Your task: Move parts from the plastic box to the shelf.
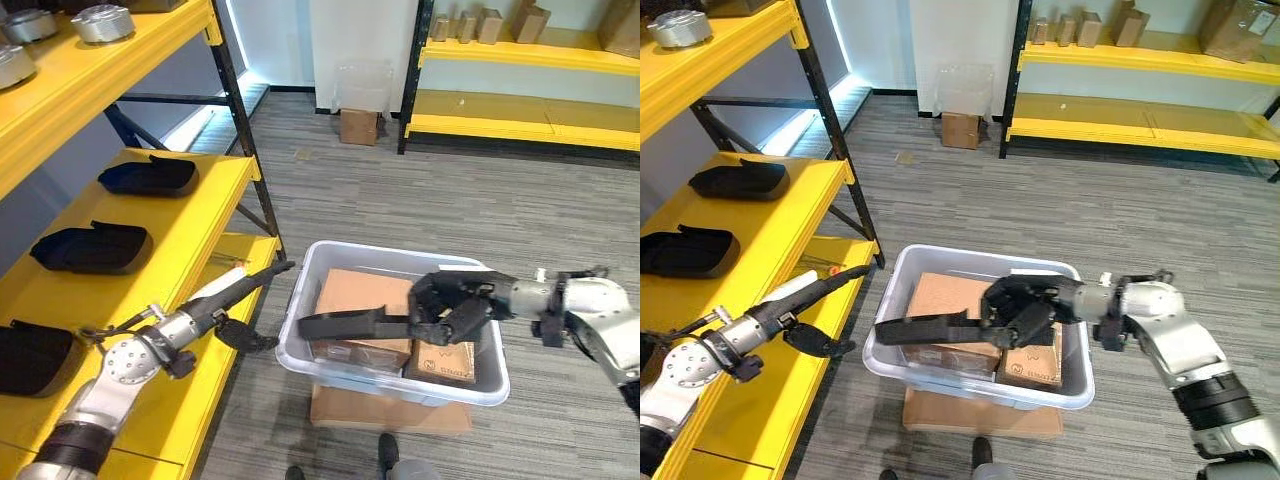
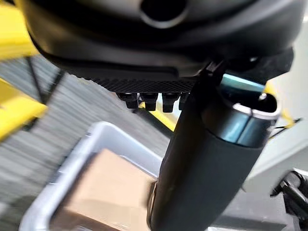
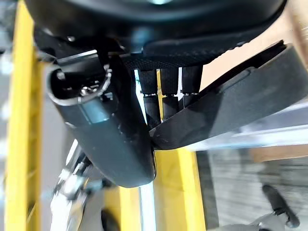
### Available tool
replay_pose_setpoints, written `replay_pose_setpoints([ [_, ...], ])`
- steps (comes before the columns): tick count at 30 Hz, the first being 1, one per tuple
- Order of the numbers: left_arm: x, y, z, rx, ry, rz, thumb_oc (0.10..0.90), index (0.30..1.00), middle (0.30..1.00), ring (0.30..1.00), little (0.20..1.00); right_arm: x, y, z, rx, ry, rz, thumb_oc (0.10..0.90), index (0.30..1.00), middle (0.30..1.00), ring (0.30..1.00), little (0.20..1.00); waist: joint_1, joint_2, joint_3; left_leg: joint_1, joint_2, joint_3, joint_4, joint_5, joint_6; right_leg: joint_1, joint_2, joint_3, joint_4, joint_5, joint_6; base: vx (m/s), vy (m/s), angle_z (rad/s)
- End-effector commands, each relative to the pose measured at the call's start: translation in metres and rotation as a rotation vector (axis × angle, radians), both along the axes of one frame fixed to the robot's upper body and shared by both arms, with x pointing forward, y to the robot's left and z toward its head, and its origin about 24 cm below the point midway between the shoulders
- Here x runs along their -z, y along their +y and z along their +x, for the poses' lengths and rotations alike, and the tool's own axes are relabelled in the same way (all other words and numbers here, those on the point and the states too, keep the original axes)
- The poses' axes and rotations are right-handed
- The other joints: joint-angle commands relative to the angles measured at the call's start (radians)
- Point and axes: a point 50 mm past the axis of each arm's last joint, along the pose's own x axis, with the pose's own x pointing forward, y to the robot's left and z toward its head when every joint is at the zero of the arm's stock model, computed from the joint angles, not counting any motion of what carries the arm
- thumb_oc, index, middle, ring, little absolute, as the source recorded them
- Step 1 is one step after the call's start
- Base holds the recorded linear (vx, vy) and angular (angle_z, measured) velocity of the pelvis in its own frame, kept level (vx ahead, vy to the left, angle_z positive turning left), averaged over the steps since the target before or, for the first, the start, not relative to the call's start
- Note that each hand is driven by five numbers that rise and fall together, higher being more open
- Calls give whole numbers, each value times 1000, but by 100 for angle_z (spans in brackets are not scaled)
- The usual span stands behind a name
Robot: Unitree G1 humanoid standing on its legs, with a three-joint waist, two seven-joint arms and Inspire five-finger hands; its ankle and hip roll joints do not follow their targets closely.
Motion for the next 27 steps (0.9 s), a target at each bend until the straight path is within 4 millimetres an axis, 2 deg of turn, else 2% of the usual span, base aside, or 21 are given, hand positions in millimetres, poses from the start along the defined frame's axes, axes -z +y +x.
replay_pose_setpoints([
  [1, -53, 11, 12, 3, -199, -46, 900, 1000, 1000, 1000, 1000, -38, 13, 16, -48, -129, 73, 400, 300, 300, 300, 300, 11, -27, -92, 73, 46, 58, -1, -25, -21, 18, -57, 97, 22, -41, 96, 0, 0, 0],
  [6, -45, -3, 15, 50, -157, -72, 900, 1000, 1000, 1000, 1000, -44, 34, 19, -92, -147, 75, 400, 300, 300, 300, 300, 10, -23, -94, 77, 44, 61, 0, -27, -19, 18, -56, 103, 24, -41, 95, 0, 0, 0],
  [16, -25, -18, 16, 81, -83, -105, 900, 1000, 1000, 1000, 1000, -49, 59, 18, -140, -169, 67, 400, 300, 300, 300, 300, 8, -18, -92, 78, 40, 64, 3, -30, -16, 15, -54, 114, 28, -42, 92, 1, 1, 0],
  [27, -13, -20, 11, 48, -11, -136, 900, 1000, 1000, 1000, 1000, -60, 59, 18, -105, -219, 121, 400, 300, 300, 300, 300, 14, -11, -90, 80, 34, 58, 6, -38, -13, 16, -55, 118, 31, -45, 91, 0, 0, 0],
])
